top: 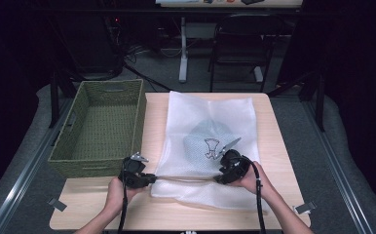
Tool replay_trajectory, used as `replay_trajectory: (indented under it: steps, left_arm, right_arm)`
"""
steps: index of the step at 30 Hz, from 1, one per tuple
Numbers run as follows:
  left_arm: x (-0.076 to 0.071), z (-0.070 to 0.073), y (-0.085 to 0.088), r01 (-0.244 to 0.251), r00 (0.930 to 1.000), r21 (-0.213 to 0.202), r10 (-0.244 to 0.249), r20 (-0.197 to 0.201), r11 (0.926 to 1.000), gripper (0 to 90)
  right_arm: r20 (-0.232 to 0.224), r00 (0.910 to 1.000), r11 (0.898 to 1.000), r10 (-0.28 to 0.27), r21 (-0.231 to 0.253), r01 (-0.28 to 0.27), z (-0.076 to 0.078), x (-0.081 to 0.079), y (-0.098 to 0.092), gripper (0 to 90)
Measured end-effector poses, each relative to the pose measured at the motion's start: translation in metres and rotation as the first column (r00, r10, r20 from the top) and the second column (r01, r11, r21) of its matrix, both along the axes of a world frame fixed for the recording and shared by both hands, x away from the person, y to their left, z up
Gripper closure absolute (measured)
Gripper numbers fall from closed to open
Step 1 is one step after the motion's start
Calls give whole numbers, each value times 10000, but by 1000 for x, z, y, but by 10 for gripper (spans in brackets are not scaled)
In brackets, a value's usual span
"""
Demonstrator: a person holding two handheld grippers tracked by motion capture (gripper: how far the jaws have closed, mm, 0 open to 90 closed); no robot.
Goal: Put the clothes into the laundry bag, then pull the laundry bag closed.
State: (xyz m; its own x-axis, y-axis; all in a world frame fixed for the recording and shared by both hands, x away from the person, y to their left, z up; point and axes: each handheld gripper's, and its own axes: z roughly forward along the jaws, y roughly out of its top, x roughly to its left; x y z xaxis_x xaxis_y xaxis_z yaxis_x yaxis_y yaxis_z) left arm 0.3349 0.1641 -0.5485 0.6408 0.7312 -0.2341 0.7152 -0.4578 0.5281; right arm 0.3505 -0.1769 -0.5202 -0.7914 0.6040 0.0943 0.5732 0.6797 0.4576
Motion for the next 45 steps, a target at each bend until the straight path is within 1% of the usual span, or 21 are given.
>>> replay_trajectory:
  steps: [1, 4, 6, 10, 13, 16, 18, 19, 20, 21, 22, 24, 27, 28, 32, 33, 34, 37, 41, 43, 45]
  left_arm:
    - [0, 0, -2, -102, 9999, -236, 99, -122, 9997, 824]
    - [-1, 0, -7, -251, 9997, -513, 249, -48, 9984, 819]
    - [-1, 0, -8, -140, 9999, -456, 139, -32, 9989, 813]
    - [-3, 1, -16, -158, 9994, -690, 179, 300, 9975, 790]
    - [-3, -2, -20, -68, 9997, -969, 93, 247, 9953, 787]
    - [-3, -1, -23, 361, 9989, -1262, -319, 350, 9914, 747]
    - [-4, 0, -24, 387, 9984, -1289, -331, 450, 9909, 714]
    - [-5, 2, -25, 463, 9978, -1238, -399, 533, 9912, 714]
    - [-5, 4, -25, 584, 9970, -1243, -515, 578, 9905, 636]
    - [-7, 8, -26, 580, 9962, -1034, -508, 706, 9930, 592]
    - [-7, 8, -26, 580, 9962, -1034, -508, 706, 9930, 545]
    - [-10, 10, -24, 597, 9960, -912, -533, 713, 9940, 533]
    - [-17, 13, -17, 377, 9978, -304, -359, 550, 9988, 405]
    - [-17, 13, -17, 377, 9978, -304, -359, 550, 9988, 383]
    - [-21, 13, -9, 168, 9998, -48, -167, 130, 9998, 337]
    - [-22, 11, -9, 62, 10000, -137, -62, -18, 9999, 325]
    - [-25, 10, -8, 77, 9996, -83, -79, -279, 9999, 320]
    - [-30, 8, -10, 253, 9982, -26, -254, -541, 9997, 310]
    - [-36, 6, -12, 409, 9960, -26, -409, -793, 9992, 302]
    - [-41, 6, -13, 471, 9962, 144, -459, -737, 9988, 290]
    - [-45, 6, -13, 568, 9956, 94, -560, -749, 9983, 292]
  right_arm:
    - [29, 10000, 10000, 5, 32, -5, 1, 0, 1, 521]
    - [170, 9999, 9999, -11, 120, 9, 2, -1, 2, 494]
    - [191, 9998, 9999, -44, 139, 41, 3, -2, 2, 491]
    - [286, 9995, 9997, -105, 216, 99, 4, -3, 4, 480]
    - [395, 9992, 9996, -102, 259, 92, 5, -3, 6, 475]
    - [353, 9993, 9995, -90, 315, 78, 5, -4, 9, 473]
    - [351, 9994, 9993, -74, 356, 61, 5, -4, 9, 472]
    - [351, 9994, 9993, -74, 356, 61, 5, -4, 9, 472]
    - [312, 9995, 9990, -24, 449, 10, 5, -4, 10, 461]
    - [354, 9994, 9990, 19, 444, -35, 5, -4, 11, 452]
    - [354, 9994, 9990, 19, 444, -35, 5, -4, 11, 452]
    - [384, 9992, 9987, 82, 491, -101, 6, -5, 13, 445]
    - [481, 9987, 9979, 179, 608, -208, 8, -6, 16, 418]
    - [481, 9987, 9979, 179, 608, -208, 8, -6, 16, 418]
    - [590, 9977, 9961, 348, 792, -394, 9, -8, 21, 384]
    - [643, 9971, 9955, 398, 830, -451, 9, -9, 24, 378]
    - [745, 9962, 9949, 449, 865, -513, 9, -9, 25, 377]
    - [887, 9945, 9934, 560, 947, -644, 10, -11, 29, 370]
    - [993, 9927, 9924, 679, 953, -774, 10, -11, 35, 370]
    - [1048, 9915, 9915, 767, 967, -869, 10, -11, 40, 373]
    - [1089, 9903, 9900, 860, 1019, -972, 10, -13, 46, 378]
